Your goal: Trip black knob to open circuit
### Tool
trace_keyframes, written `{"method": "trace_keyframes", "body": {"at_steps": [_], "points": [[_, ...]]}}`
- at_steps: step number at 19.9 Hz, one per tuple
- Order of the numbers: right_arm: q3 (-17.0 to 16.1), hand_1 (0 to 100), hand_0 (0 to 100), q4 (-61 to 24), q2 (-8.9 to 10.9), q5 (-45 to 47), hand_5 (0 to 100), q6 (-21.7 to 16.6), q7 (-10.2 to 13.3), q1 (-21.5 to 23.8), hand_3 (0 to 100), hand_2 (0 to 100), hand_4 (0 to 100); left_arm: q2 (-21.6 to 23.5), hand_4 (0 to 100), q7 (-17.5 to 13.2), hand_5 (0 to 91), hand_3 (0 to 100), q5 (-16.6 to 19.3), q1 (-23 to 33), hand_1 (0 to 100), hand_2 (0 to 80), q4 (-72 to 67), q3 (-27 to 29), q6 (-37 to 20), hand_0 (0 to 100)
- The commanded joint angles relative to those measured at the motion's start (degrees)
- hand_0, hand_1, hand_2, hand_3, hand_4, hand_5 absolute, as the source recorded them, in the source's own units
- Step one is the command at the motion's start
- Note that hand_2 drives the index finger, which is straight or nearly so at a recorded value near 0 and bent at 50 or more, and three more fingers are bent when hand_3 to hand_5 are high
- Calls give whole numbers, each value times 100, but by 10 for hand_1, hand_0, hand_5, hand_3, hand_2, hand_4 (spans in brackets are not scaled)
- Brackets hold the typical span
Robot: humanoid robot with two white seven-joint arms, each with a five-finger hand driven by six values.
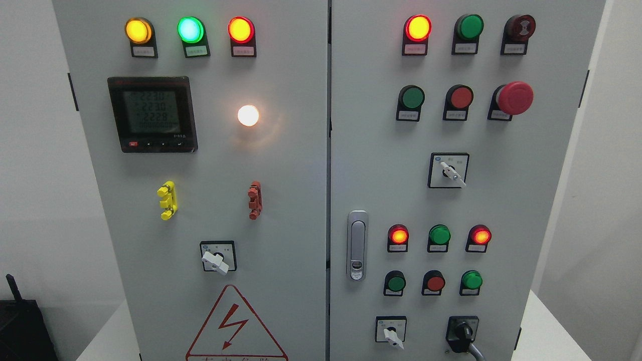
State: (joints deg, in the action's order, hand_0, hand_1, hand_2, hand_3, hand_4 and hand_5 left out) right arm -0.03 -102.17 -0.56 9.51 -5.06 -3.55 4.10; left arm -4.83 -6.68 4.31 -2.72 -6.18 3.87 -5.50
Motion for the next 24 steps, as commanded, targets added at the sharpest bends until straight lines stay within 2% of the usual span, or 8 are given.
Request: {"method": "trace_keyframes", "body": {"at_steps": [1, 24], "points": [[152, 0, 0, -5, -155, -2, 950, -4, -5, 11, 1000, 0, 956, 0, 0, 1, 0, 0, 0, 0, 389, 0, 143, 0, -3, 120], [240, 0, 0, -57, -172, 7, 951, -13, -5, 11, 1000, 0, 955, 0, 0, 1, 0, 0, 0, 0, 389, 0, 143, 0, -3, 120]]}}
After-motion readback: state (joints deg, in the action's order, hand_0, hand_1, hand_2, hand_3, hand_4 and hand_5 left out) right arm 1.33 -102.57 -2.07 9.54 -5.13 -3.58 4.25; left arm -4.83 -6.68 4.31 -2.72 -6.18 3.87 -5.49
